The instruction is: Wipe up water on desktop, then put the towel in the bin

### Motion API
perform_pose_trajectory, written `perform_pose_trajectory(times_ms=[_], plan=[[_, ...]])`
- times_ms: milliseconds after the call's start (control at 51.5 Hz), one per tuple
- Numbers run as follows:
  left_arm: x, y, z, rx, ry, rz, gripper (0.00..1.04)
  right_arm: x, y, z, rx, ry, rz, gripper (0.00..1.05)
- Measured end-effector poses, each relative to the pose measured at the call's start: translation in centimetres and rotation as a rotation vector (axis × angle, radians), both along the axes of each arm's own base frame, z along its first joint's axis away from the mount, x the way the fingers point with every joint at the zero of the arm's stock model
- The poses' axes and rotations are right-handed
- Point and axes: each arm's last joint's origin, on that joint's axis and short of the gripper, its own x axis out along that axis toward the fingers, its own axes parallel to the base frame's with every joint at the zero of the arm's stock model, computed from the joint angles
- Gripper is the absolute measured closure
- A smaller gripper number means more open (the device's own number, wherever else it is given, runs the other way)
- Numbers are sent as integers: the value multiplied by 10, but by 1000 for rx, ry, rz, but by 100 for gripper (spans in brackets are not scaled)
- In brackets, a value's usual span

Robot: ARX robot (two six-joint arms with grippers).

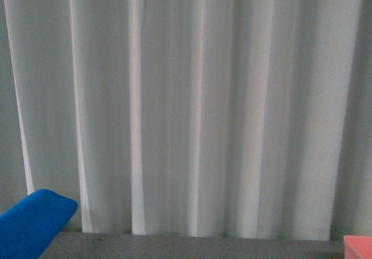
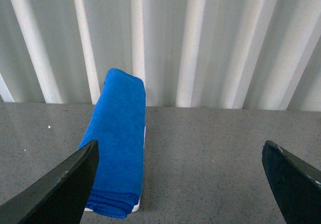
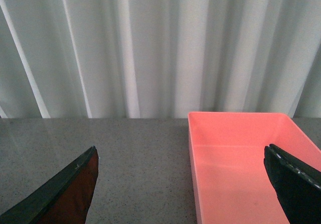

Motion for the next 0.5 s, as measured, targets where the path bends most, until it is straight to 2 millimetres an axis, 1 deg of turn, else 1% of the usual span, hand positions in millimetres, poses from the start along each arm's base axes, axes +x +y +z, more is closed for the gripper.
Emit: perform_pose_trajectory(times_ms=[504], plan=[[0, 0, 0, 0, 0, 0, 7, 0, 0, 0, 0, 0, 0, 7]])
